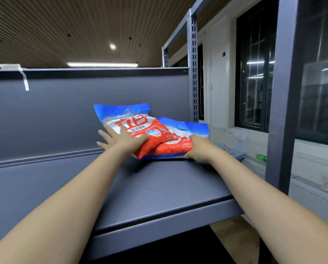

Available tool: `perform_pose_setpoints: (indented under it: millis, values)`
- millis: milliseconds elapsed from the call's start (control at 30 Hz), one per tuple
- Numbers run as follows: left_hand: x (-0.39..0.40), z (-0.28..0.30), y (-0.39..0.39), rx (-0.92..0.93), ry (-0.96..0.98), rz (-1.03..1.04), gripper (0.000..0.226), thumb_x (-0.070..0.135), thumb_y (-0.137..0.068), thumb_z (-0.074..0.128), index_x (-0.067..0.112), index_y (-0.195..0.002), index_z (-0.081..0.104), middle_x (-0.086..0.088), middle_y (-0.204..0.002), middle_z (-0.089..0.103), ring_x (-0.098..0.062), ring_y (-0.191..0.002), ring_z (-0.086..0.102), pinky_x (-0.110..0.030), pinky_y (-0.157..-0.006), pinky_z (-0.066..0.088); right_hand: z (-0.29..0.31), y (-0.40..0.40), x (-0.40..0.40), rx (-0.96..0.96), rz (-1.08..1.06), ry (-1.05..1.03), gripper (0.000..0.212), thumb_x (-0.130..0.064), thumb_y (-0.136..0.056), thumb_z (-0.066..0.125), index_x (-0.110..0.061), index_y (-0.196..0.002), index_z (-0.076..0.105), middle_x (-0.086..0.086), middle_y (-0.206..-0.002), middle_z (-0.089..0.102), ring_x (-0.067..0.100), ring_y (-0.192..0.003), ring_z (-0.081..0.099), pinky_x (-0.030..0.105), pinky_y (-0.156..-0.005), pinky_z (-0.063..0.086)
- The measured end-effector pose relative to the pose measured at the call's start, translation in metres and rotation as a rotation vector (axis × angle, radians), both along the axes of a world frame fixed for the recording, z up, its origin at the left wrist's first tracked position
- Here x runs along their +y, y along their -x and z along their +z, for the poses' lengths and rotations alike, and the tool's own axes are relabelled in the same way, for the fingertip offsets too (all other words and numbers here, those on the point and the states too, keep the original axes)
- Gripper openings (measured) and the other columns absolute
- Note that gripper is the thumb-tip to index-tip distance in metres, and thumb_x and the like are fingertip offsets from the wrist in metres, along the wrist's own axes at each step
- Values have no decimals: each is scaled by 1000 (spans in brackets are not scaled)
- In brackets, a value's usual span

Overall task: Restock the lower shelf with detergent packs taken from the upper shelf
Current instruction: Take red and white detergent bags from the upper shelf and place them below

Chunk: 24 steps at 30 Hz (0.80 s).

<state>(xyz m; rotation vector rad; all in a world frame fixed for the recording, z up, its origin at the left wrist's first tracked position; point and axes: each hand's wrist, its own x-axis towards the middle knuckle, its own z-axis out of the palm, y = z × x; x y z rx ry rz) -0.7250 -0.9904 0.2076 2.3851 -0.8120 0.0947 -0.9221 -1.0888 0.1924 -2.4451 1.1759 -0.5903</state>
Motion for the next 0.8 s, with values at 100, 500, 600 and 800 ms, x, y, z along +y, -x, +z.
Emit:
perform_pose_setpoints:
  millis: [100, 500, 600, 800]
  values:
    - [8, -10, -9, -156, -101, -32, 107, 88, -67, 40, 30, -152, 13, -8, -159, -17, -29, -142, -29, -58, -111, -14, 0, 1, 1, -49, 43, 1, 37, -14, -84, 61, -9, -118, 48, 12, -113, 55, 25, -94, 54, 34, -80, 47]
    - [42, -6, 5, -149, -158, -134, 41, 40, -92, 44, 13, -123, 50, -9, -124, 56, -28, -107, 52, -36, -95, 44, -5, 1, 17, -101, 27, 56, 41, -18, -82, 60, -14, -122, 52, 9, -122, 54, 30, -111, 52, 41, -95, 47]
    - [53, 1, 16, -213, -102, -136, 24, 35, -91, 42, 16, -100, 54, -6, -107, 59, -27, -97, 54, -34, -80, 45, -3, -1, 29, -129, 11, 96, 30, -23, -80, 58, -15, -110, 57, 9, -116, 59, 31, -110, 53, 43, -93, 47]
    - [103, -6, 26, -307, -102, -77, 24, 35, -90, 44, 18, -95, 59, 0, -95, 59, -24, -89, 55, -29, -65, 37, -10, -12, 61, -188, 122, 132, 48, -36, -86, 57, -23, -131, 51, 1, -134, 54, 22, -124, 46, 37, -102, 39]
